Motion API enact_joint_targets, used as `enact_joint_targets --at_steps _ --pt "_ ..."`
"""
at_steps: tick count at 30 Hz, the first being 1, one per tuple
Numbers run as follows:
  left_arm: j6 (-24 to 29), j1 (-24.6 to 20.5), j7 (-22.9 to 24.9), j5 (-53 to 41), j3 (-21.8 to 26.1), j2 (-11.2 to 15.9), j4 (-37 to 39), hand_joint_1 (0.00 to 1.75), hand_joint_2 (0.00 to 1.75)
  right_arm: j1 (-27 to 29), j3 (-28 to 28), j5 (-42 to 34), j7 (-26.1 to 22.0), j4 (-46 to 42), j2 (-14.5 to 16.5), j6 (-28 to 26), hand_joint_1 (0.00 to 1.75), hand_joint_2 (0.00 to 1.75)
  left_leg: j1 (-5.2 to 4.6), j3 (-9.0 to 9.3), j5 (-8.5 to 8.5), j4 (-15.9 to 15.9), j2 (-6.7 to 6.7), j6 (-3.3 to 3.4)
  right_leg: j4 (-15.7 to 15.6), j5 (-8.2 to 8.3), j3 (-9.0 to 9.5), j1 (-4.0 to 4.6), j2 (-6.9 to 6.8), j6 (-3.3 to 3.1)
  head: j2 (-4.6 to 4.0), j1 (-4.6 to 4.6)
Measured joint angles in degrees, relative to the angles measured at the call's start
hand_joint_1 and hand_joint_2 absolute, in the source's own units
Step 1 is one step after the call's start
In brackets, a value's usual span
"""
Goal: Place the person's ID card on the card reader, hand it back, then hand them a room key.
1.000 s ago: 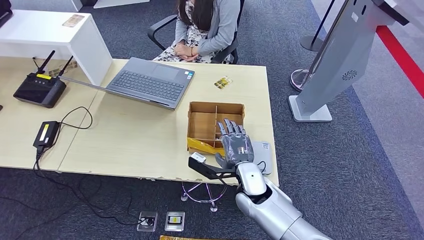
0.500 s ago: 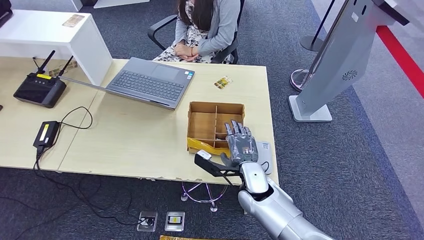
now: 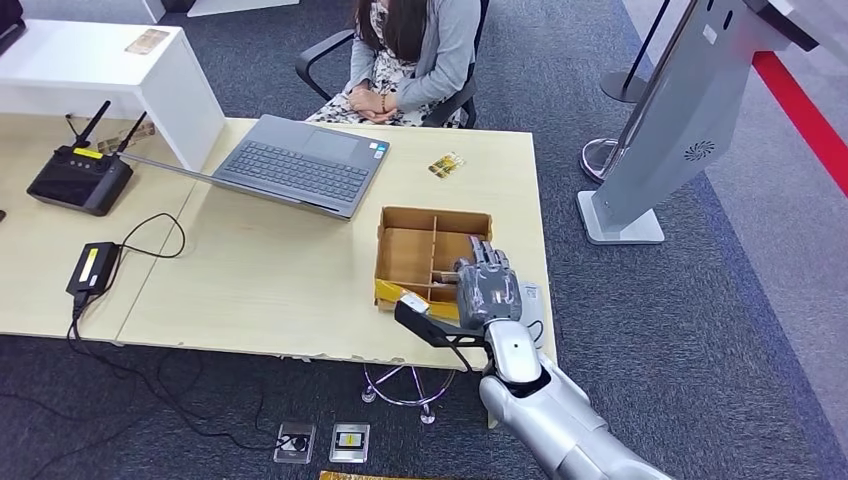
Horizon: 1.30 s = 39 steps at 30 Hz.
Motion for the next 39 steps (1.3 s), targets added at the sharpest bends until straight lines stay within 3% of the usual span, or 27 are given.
enact_joint_targets --at_steps 26,39 --pt "1.62 0.0 2.14 -0.09 0.0 -0.04 0.0 0.0 0.0 -0.35 -0.07 -3.49 -2.78 0.32 1.86 -1.65 1.75 1.75 0.02 0.01 0.0 0.0 0.03 -0.01 0.01 0.0 0.0 0.01 0.1 0.0 -0.01 -0.01" --pt "2.04 0.01 2.61 -0.24 0.0 -0.07 0.0 0.0 0.0 -3.91 -1.07 -4.39 -2.16 -3.26 1.66 -1.55 1.75 1.75 0.02 0.02 0.01 0.01 0.03 -0.01 0.01 0.01 -0.01 0.01 0.1 0.0 0.01 -0.01"
